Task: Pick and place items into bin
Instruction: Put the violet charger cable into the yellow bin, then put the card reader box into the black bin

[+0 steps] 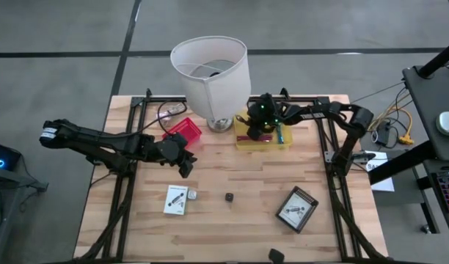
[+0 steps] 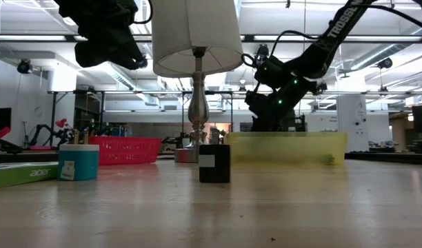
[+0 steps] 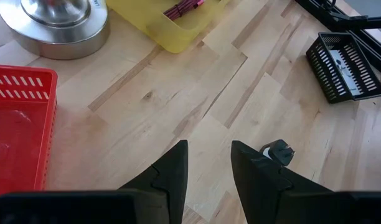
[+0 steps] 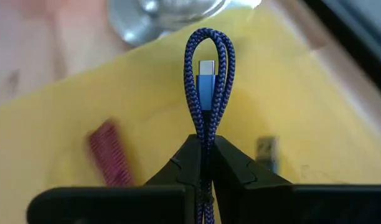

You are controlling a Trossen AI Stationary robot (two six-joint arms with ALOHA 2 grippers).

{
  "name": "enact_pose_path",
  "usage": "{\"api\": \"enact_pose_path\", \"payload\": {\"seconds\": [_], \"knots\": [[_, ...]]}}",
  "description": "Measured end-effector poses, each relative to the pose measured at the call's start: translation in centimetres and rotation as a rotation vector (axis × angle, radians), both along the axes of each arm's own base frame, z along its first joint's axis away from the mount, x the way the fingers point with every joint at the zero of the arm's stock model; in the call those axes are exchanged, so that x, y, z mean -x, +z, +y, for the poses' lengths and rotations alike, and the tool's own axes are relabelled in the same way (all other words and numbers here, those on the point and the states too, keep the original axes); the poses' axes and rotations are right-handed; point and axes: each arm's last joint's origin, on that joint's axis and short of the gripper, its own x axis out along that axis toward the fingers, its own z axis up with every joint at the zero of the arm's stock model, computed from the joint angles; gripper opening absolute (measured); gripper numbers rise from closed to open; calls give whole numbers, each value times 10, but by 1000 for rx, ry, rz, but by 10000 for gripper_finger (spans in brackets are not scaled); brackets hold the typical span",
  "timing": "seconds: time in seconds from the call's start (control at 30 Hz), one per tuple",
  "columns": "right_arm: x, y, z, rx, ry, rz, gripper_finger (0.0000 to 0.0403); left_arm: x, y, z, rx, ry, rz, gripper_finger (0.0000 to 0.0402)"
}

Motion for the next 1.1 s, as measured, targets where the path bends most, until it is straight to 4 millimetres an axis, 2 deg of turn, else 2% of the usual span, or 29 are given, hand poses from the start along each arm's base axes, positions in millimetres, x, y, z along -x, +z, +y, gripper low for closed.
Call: {"api": "enact_pose_path", "payload": {"seconds": [0.13, 0.27, 0.77, 0.9, 1.1], "knots": [[5, 8, 5, -40, 54, 57, 15, 0, 0, 0, 0, 0, 0, 105], [4, 13, 4, -63, 31, 66, 21, 0, 0, 0, 0, 0, 0, 105], [1, 39, 3, -148, 25, 190, 156, 0, 0, -2, 46, -50, 6, 105], [1, 48, 3, -173, 25, 228, 172, 0, 0, -2, 53, -70, 9, 105], [2, 57, 3, -160, 28, 212, 175, 0, 0, -3, 64, -81, 10, 105]]}}
